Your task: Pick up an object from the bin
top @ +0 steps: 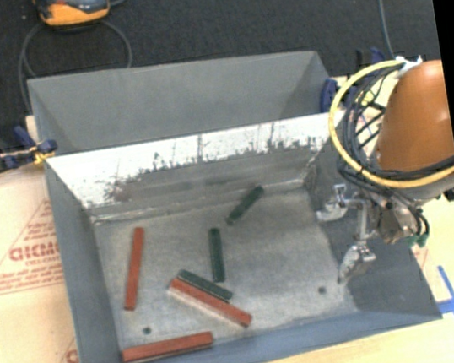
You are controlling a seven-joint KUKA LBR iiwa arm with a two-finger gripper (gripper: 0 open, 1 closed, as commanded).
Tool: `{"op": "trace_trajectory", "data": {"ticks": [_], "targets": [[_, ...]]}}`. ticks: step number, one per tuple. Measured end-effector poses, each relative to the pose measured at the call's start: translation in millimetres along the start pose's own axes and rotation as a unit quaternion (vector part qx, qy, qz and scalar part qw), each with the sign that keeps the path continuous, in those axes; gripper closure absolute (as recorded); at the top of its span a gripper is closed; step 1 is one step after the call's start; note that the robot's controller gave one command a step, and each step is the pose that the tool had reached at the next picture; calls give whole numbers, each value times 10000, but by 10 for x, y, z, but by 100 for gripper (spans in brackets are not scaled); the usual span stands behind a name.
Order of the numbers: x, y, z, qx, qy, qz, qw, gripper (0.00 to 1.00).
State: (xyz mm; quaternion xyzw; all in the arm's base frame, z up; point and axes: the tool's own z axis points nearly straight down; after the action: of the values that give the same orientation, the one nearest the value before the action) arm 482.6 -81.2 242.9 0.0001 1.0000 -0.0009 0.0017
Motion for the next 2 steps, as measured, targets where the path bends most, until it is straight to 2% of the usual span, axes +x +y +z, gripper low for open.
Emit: {"op": "trace_trajectory", "data": {"ticks": [1,2], "targets": [[-329,203,541,3,-25,-507,9987,0],[-556,570,817,-10,-5,-697,9976,0]]}}
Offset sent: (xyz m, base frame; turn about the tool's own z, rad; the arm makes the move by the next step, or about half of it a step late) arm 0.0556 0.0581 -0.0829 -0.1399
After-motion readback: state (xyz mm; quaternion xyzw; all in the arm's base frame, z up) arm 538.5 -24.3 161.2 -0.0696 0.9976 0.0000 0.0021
